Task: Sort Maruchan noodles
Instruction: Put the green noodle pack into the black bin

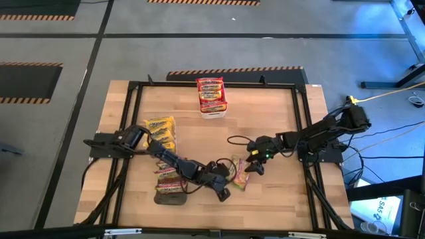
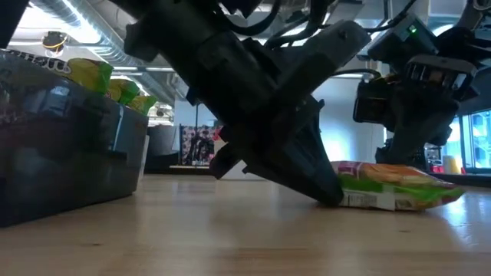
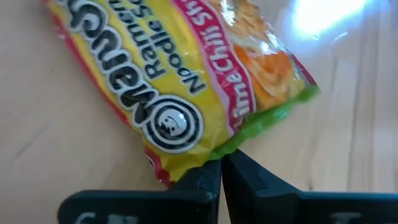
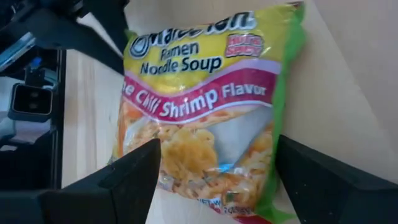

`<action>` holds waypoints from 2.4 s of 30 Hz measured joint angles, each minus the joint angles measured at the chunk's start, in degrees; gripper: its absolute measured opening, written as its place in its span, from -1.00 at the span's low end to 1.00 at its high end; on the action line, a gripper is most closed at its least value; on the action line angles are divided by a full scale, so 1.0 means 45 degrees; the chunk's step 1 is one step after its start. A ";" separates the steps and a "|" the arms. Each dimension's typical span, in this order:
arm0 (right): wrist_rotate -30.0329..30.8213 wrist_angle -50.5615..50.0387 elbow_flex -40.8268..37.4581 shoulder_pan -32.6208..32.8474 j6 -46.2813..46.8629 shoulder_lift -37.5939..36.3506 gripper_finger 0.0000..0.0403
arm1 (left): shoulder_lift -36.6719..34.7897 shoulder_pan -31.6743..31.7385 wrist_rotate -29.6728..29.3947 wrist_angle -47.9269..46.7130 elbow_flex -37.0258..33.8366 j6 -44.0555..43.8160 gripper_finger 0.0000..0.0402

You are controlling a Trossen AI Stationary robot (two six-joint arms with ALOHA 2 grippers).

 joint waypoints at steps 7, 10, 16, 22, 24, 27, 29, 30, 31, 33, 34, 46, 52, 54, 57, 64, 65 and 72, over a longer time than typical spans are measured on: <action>-0.0032 0.0000 -0.0005 0.0000 0.0305 0.0033 0.47 | 0.0000 0.0395 -0.0207 -0.0040 0.0000 0.0018 -0.97; -0.0028 0.0474 -0.0010 0.0000 0.0616 0.0313 0.47 | 0.0000 0.0520 -0.0287 -0.0026 0.0000 0.0099 -0.97; -0.0680 0.2559 -0.0034 0.0004 0.0874 0.1282 0.47 | -0.0019 0.0541 -0.0355 -0.0004 0.0000 0.0363 -0.97; -0.1020 0.4046 -0.0029 0.0109 0.1245 0.1786 0.45 | -0.0024 0.0569 -0.0563 0.0040 0.0000 0.0476 -0.97; -0.0793 0.4114 -0.0029 0.0315 0.1232 0.1826 0.38 | -0.0024 0.0578 -0.0658 0.0039 0.0000 0.0489 -0.97; -0.0662 0.4145 -0.0029 0.0699 0.1137 0.1826 0.15 | -0.0024 0.0580 -0.0684 0.0044 0.0004 0.0805 -0.97; -0.0578 0.4189 -0.0029 0.0925 0.1105 0.1821 -0.05 | -0.0062 0.0575 -0.0604 0.0034 0.0005 0.0826 -0.97; -0.0584 0.4218 -0.0029 0.1026 0.1098 0.1821 -0.16 | -0.0148 0.0544 -0.0507 -0.0028 0.0005 0.0858 -0.97; -0.0614 0.4226 -0.0029 0.1113 0.1080 0.1821 -0.27 | -0.0248 0.0513 -0.0362 -0.0031 0.0003 0.0954 -0.97; -0.0706 0.4288 -0.0024 0.1291 0.1026 0.1805 -0.49 | -0.0521 0.0436 -0.0156 -0.0167 0.0004 0.1198 -0.97; -0.0735 0.4297 -0.0024 0.1394 0.0964 0.1752 -0.57 | -0.0643 0.0371 -0.0117 -0.0217 0.0005 0.1361 -0.97; 0.2427 0.2112 -0.0020 0.4022 -0.0275 -0.0698 -0.58 | -0.1836 0.0080 -0.0406 0.0973 0.0029 0.2497 -0.97; 0.5712 0.1333 -0.0024 0.5807 -0.0598 -0.1341 -0.56 | -0.1831 0.0553 0.0668 0.1909 0.0019 0.2186 -0.86; 0.6129 0.1291 -0.0019 0.6207 -0.0615 -0.1341 -0.57 | -0.1831 0.0731 0.1388 0.2541 0.0024 0.2178 -0.76; 0.6759 0.0975 -0.0019 0.6638 -0.0616 -0.1341 -0.56 | -0.1831 0.0915 0.2001 0.2922 0.0019 0.2222 -0.55; 0.6992 0.1208 -0.0019 0.6834 -0.0681 -0.1341 -0.57 | -0.1831 0.0944 0.2027 0.4340 0.0019 0.3140 -0.02; 0.6995 0.1288 -0.0019 0.6834 -0.0721 -0.1341 -0.57 | -0.1831 0.0944 0.1965 0.4347 0.0019 0.3140 0.04; 0.6883 0.2296 -0.0013 0.6811 -0.1028 -0.1341 -0.55 | -0.1613 0.0973 0.1851 0.4448 0.0025 0.3084 0.18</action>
